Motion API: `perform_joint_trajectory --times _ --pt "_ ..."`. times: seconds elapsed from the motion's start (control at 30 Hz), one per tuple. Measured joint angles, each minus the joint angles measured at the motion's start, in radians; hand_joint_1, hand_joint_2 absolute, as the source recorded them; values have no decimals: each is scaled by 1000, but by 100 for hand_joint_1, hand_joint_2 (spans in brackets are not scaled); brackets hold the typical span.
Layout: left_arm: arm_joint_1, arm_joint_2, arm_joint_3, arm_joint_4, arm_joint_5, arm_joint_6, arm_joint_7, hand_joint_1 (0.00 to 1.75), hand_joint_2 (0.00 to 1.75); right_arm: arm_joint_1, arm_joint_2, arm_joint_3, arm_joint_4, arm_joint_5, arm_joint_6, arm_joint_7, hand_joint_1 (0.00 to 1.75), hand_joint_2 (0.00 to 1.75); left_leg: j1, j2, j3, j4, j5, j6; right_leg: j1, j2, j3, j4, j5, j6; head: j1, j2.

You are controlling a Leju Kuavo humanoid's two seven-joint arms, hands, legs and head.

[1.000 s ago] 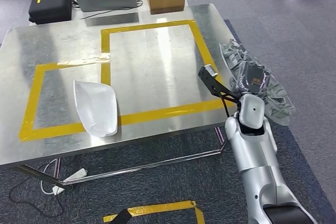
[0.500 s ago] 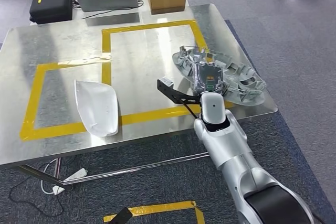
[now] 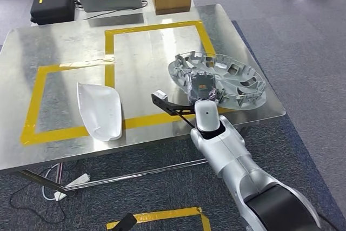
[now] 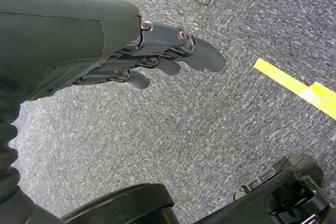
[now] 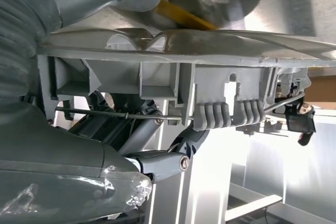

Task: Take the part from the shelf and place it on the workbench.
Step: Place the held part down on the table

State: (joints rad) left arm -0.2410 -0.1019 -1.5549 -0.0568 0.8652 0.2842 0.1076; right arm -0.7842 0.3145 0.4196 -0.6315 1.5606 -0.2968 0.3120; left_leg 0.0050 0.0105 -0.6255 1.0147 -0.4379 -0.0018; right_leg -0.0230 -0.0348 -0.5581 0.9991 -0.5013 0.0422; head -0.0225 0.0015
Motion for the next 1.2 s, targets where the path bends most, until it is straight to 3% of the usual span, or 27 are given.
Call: perform_joint_trajectory --times 0.3,0.43,0.57,0.9,1.2 --pt "-1 0 0 0 -6 0 0 0 175 -2 2 7 26 0 -3 1 175 175 0 0 0 0 0 0 0 0 0 0 0 0 0 0" --pt "-4 0 0 0 -33 -2 8 0 175 -2 0 28 45 0 -78 -10 175 175 0 0 0 0 0 0 0 1 0 0 0 0 0 0" --pt "-12 0 0 0 -61 0 15 0 175 -3 -8 117 66 0 -161 -5 175 175 0 0 0 0 0 0 0 1 -1 0 0 0 0 0" --pt "-22 0 0 0 -82 4 23 0 175 -14 -20 265 106 0 -205 3 175 175 0 0 0 0 0 0 0 1 -1 0 0 0 0 0" --pt "-32 0 0 0 -111 0 32 0 175 -49 -22 514 140 0 -260 71 175 175 0 0 0 0 0 0 0 1 -1 0 0 0 0 0"
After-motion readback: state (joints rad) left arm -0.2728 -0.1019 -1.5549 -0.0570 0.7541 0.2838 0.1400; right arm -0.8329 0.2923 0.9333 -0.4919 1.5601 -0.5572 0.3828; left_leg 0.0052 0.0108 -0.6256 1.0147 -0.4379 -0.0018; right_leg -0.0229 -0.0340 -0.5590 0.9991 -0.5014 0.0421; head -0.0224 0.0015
